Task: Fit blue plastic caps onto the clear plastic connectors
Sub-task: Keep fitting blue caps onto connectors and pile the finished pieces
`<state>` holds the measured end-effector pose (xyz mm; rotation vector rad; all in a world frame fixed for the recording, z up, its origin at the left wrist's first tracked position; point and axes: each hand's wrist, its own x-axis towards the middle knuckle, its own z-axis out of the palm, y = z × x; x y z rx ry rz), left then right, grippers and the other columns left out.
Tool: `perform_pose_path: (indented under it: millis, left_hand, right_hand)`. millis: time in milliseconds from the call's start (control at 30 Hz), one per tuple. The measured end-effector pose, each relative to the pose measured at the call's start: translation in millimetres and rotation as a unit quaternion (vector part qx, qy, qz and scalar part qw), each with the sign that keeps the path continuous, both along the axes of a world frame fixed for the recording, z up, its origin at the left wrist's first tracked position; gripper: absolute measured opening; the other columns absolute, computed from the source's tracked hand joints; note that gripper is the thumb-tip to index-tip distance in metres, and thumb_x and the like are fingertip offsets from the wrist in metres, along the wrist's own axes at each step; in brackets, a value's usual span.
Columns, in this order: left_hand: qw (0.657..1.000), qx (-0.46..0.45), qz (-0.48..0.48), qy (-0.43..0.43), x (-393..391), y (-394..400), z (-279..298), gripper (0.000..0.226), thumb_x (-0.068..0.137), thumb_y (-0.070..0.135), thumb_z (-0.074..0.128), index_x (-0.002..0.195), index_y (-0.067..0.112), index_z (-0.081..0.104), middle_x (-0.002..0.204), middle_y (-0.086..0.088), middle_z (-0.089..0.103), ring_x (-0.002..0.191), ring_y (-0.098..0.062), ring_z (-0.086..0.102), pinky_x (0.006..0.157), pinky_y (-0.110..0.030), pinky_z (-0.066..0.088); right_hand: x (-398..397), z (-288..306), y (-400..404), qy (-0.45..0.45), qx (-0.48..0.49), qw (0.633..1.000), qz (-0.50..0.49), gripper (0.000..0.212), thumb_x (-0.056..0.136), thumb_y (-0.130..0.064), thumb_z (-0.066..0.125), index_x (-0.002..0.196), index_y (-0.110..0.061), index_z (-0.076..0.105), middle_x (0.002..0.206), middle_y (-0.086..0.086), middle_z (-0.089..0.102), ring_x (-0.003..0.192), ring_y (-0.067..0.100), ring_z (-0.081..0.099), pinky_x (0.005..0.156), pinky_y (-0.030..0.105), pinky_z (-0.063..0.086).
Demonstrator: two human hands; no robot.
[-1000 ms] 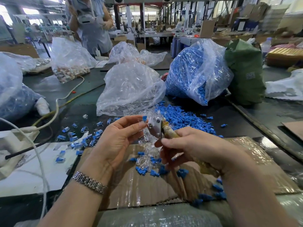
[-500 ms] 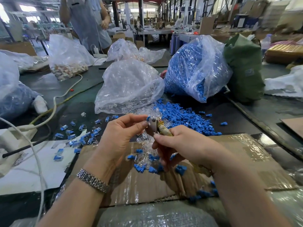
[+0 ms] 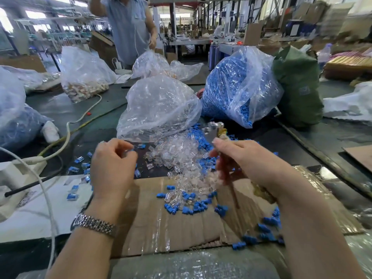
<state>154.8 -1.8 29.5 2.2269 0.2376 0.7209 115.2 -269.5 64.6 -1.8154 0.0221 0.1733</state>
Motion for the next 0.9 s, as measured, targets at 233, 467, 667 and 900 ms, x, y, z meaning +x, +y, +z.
perform_pose_path:
  millis: [233, 467, 667, 900]
  left_hand:
    - [0.971, 0.086, -0.189, 0.123, -7, -24, -7, 0.011, 0.089, 0.017, 0.073, 0.096, 0.026, 0.071, 0.091, 0.009, 0.068, 0.083, -0.005, 0.065, 0.070, -0.015, 0.051]
    - [0.949, 0.160, -0.211, 0.171, -1, -38, -17, 0.016, 0.091, 0.040, 0.073, 0.102, 0.030, 0.078, 0.080, 0.025, 0.060, 0.074, 0.009, 0.054, 0.061, -0.011, 0.036]
    - [0.957, 0.097, -0.208, 0.176, -1, -35, -16, 0.007, 0.088, 0.022, 0.077, 0.091, 0.027, 0.072, 0.081, 0.014, 0.070, 0.075, 0.001, 0.064, 0.065, -0.017, 0.051]
    - [0.950, -0.118, -0.230, 0.176, 1, -27, -10, 0.016, 0.088, 0.003, 0.074, 0.091, 0.019, 0.075, 0.079, 0.000, 0.075, 0.065, -0.009, 0.072, 0.060, -0.021, 0.058]
  right_hand:
    - [14, -23, -8, 0.014, -0.445, 0.883, -0.147, 0.035, 0.093, -0.045, 0.061, 0.077, -0.015, 0.052, 0.093, 0.007, 0.060, 0.081, 0.025, 0.057, 0.061, 0.034, 0.039]
    - [21, -35, -7, 0.037, -0.507, 0.848, -0.149, 0.040, 0.091, -0.047, 0.063, 0.104, -0.011, 0.053, 0.124, 0.017, 0.052, 0.114, 0.038, 0.049, 0.090, 0.043, 0.046]
    - [26, -34, 3, -0.063, -0.524, 0.833, -0.164, 0.045, 0.091, -0.052, 0.067, 0.125, -0.024, 0.055, 0.129, 0.007, 0.043, 0.124, 0.030, 0.038, 0.098, 0.049, 0.039]
    - [37, -38, 17, -0.120, -0.558, 0.818, -0.077, 0.014, 0.097, -0.036, 0.064, 0.105, -0.037, 0.076, 0.110, -0.003, 0.050, 0.115, 0.024, 0.037, 0.090, 0.044, 0.033]
